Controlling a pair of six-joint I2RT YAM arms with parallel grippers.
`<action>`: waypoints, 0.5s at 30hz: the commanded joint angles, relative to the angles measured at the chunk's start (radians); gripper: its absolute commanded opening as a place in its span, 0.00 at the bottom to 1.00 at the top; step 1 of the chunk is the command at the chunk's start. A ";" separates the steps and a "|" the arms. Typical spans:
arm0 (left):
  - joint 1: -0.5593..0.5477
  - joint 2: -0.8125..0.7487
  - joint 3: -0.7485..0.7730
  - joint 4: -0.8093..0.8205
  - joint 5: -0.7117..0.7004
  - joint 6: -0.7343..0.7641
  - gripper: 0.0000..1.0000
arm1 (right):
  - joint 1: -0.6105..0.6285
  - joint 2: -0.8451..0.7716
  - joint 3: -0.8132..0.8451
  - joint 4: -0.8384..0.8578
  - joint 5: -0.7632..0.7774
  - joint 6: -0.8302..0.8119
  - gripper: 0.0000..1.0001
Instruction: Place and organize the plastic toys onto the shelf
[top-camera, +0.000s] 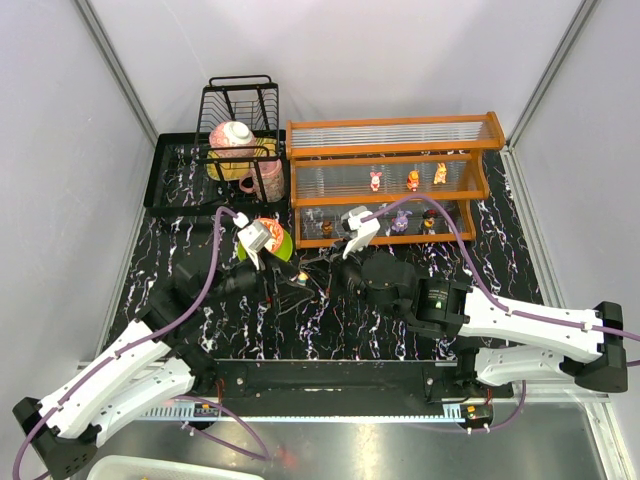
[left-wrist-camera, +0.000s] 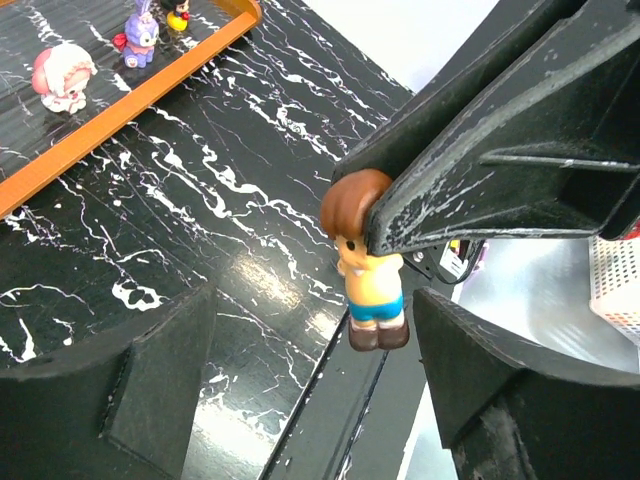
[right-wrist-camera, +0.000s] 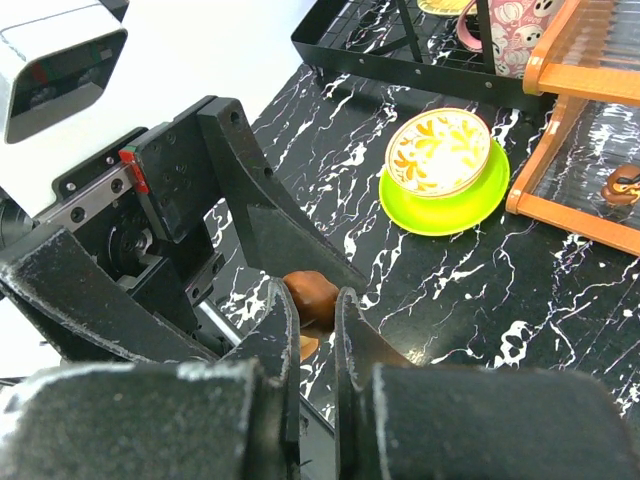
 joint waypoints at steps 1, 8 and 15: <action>-0.003 -0.007 0.017 0.081 0.031 -0.026 0.79 | -0.004 -0.026 0.004 0.058 -0.025 -0.019 0.00; -0.001 -0.012 0.012 0.097 0.065 -0.030 0.57 | -0.003 -0.027 -0.007 0.067 -0.014 -0.020 0.00; -0.003 -0.042 -0.040 0.227 0.183 -0.111 0.59 | -0.003 -0.094 -0.078 0.167 -0.019 -0.037 0.00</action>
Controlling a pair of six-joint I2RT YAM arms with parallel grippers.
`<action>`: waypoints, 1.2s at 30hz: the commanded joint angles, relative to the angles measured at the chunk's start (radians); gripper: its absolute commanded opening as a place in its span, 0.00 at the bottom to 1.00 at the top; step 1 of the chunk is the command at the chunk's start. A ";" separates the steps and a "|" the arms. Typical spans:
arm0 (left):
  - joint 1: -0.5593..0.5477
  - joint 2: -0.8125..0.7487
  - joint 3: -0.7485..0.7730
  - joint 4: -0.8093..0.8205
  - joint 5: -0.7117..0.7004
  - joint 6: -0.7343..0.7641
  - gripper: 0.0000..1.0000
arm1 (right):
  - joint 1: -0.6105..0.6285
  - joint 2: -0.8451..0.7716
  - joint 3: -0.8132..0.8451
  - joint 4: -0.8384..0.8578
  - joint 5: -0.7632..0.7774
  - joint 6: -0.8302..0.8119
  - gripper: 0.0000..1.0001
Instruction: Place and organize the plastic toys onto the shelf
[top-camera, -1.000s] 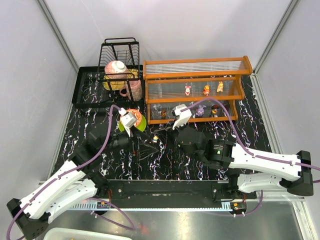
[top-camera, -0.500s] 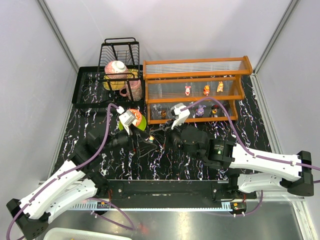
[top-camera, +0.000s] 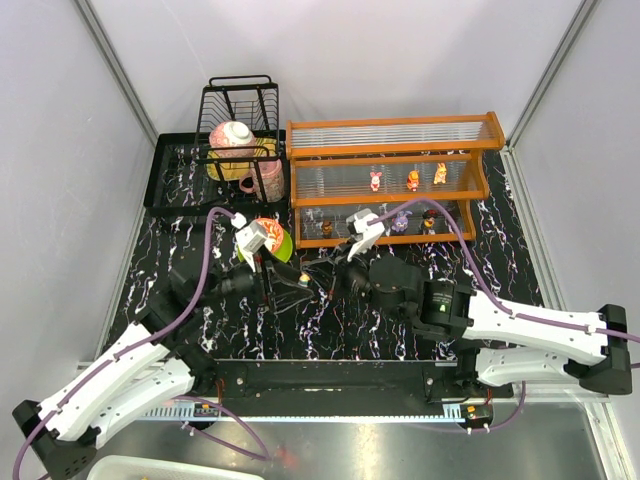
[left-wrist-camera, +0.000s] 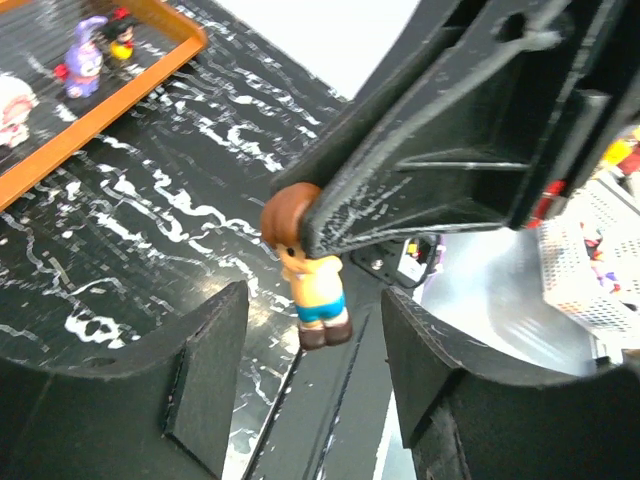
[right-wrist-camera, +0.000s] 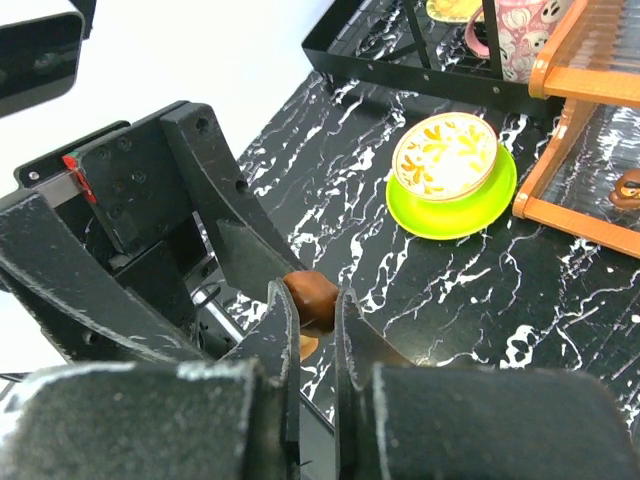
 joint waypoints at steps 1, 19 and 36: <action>-0.003 -0.030 -0.040 0.182 0.126 -0.091 0.60 | -0.004 -0.082 -0.055 0.149 -0.011 -0.037 0.00; -0.001 0.000 -0.162 0.682 0.295 -0.449 0.69 | -0.004 -0.263 -0.246 0.404 -0.233 -0.186 0.00; -0.001 0.023 -0.163 0.759 0.368 -0.486 0.60 | -0.013 -0.326 -0.341 0.532 -0.356 -0.241 0.00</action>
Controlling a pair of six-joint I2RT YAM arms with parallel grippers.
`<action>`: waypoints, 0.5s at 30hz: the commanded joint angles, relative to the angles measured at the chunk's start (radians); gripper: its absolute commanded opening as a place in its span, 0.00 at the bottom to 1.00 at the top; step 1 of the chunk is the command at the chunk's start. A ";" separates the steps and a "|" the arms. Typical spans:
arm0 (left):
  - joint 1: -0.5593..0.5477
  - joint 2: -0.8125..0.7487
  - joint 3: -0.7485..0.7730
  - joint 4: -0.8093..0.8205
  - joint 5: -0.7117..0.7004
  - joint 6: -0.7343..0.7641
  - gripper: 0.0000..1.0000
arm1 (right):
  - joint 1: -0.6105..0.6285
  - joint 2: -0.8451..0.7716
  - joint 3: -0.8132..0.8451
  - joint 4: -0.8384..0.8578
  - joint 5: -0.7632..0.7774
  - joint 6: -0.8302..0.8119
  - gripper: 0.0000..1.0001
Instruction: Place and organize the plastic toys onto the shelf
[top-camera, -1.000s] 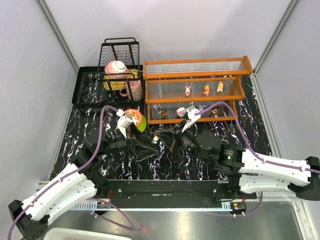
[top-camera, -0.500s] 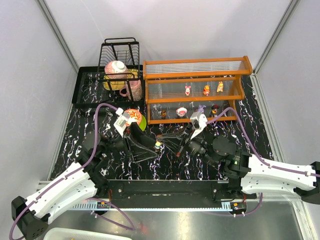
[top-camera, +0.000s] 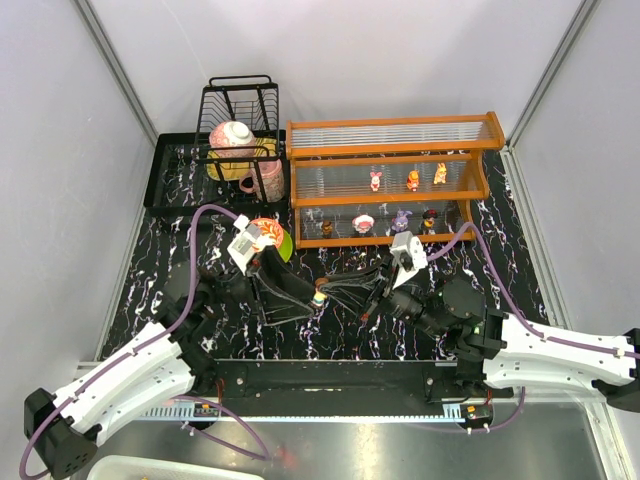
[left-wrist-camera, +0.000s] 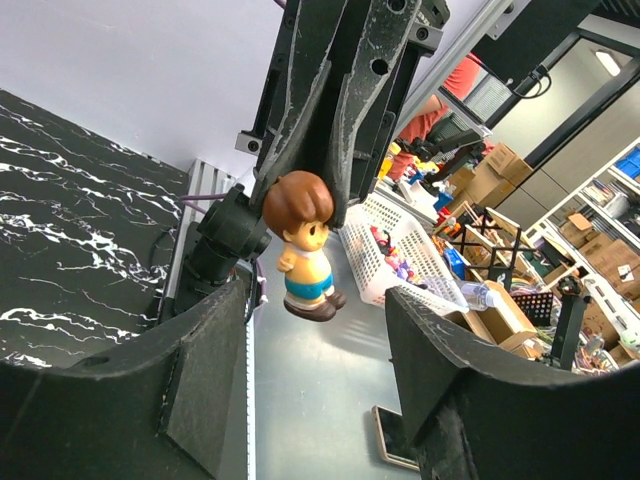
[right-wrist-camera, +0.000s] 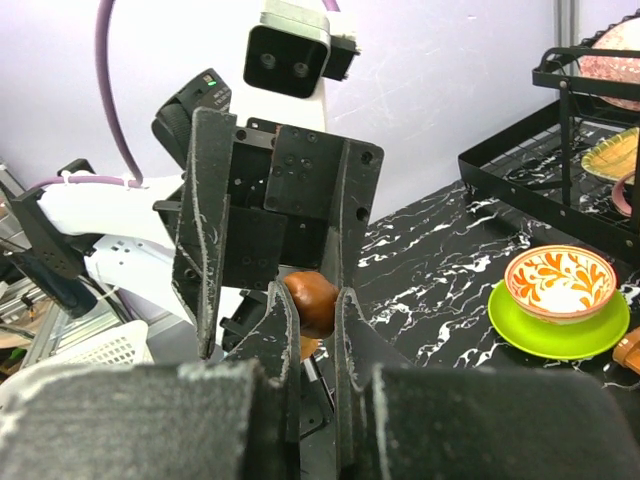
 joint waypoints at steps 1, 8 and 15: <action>-0.001 0.003 0.009 0.093 0.049 -0.017 0.60 | -0.009 0.000 0.000 0.085 -0.048 -0.022 0.00; 0.000 0.011 0.006 0.125 0.060 -0.037 0.58 | -0.013 0.029 -0.001 0.122 -0.078 -0.021 0.00; -0.001 0.022 0.001 0.163 0.068 -0.057 0.47 | -0.014 0.024 -0.010 0.133 -0.085 -0.014 0.00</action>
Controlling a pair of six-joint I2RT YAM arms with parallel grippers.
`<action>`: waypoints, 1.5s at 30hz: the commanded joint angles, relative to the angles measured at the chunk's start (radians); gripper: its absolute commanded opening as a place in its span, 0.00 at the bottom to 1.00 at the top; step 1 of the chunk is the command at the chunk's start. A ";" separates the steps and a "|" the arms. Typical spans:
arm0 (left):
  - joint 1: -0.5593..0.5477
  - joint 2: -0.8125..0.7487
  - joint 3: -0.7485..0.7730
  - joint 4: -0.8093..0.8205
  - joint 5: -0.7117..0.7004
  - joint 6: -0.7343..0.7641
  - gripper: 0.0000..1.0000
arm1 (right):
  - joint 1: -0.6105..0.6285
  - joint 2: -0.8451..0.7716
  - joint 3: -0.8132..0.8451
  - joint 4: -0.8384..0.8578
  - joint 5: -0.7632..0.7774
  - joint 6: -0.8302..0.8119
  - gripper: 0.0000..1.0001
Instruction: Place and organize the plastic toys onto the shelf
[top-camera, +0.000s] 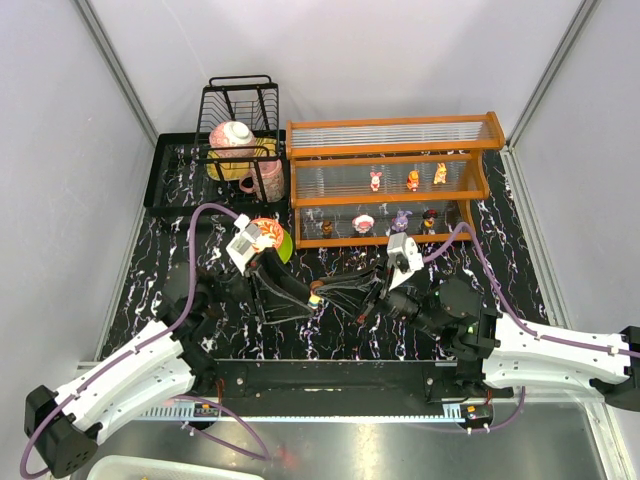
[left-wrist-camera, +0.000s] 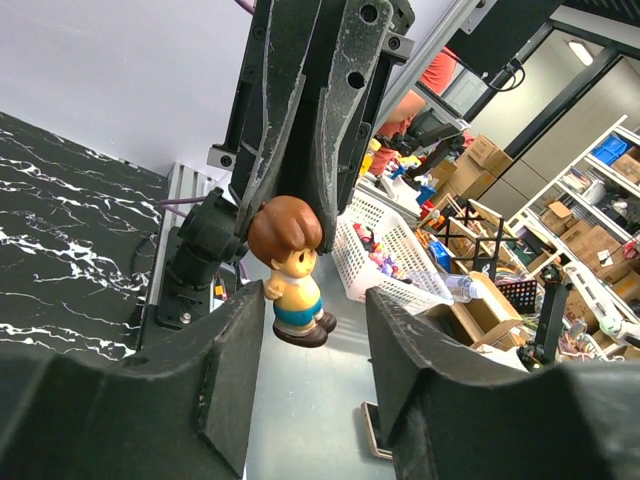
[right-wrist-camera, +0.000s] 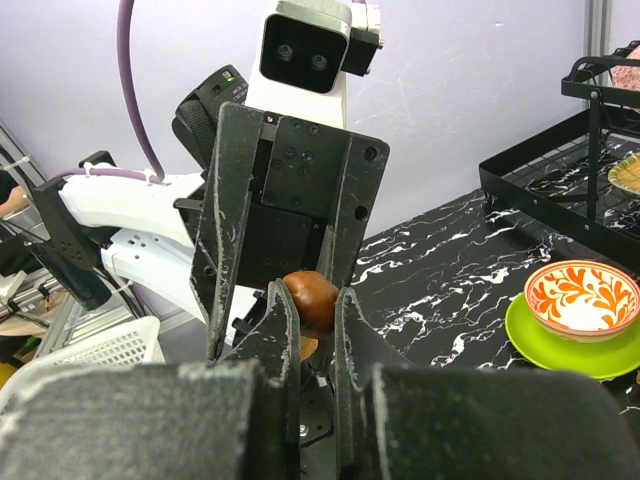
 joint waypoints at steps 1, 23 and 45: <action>-0.001 0.010 0.002 0.097 0.034 -0.019 0.44 | -0.011 -0.010 -0.003 0.067 -0.022 -0.007 0.00; -0.001 0.019 0.009 0.059 0.044 0.007 0.00 | -0.014 -0.016 -0.014 0.080 0.047 0.010 0.75; -0.003 -0.039 0.329 -0.975 -0.703 0.630 0.00 | -0.016 0.294 0.548 -0.784 0.593 0.304 0.83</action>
